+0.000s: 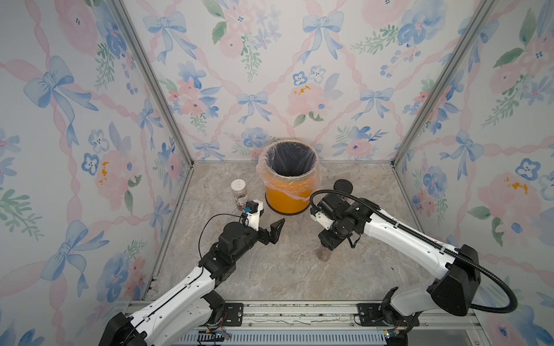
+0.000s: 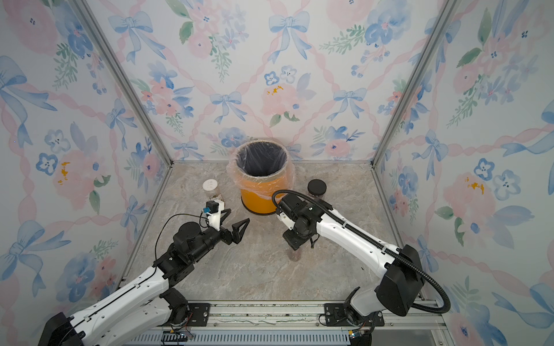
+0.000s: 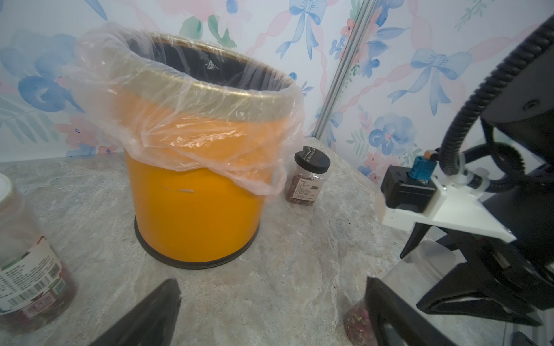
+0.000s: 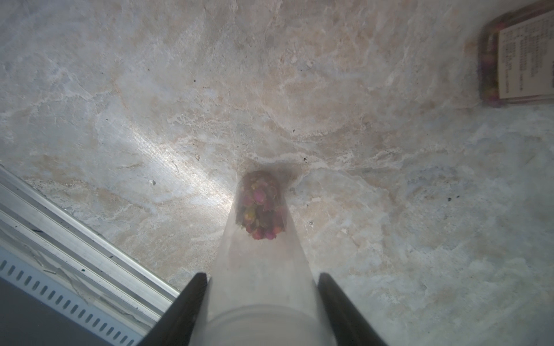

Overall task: Empty the moldy dried flower tea in the jars
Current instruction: Pick up the jar from the center of the board.

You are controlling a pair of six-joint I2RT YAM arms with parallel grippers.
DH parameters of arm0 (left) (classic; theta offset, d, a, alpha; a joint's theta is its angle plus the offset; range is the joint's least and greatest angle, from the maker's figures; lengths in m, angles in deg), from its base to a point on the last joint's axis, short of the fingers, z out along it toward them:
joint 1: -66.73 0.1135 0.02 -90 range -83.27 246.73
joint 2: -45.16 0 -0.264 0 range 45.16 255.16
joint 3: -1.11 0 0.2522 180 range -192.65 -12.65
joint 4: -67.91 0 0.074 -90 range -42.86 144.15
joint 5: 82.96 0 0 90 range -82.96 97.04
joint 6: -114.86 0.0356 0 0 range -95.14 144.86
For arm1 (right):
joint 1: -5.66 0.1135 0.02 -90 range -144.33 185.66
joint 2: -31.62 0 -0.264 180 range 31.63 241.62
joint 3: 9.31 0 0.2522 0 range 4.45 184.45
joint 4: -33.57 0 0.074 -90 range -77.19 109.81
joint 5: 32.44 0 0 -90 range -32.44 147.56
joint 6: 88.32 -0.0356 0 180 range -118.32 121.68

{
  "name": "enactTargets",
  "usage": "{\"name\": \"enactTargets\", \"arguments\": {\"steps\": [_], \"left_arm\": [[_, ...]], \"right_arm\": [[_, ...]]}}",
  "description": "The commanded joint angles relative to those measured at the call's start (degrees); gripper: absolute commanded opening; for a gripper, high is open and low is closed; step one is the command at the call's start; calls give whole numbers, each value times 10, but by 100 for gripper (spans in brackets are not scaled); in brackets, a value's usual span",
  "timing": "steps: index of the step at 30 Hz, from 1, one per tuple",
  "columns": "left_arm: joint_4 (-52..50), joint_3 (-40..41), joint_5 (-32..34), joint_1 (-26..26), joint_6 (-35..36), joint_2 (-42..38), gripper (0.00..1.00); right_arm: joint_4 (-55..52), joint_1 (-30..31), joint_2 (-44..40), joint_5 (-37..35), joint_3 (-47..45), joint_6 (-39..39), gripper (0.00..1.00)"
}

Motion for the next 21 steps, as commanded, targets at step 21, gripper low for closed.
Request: {"name": "enactTargets", "arguments": {"steps": [21], "left_arm": [[186,7,-57,-194,316,130,98]], "right_arm": [[-70,-6,-23,135,182,-24,48]]}}
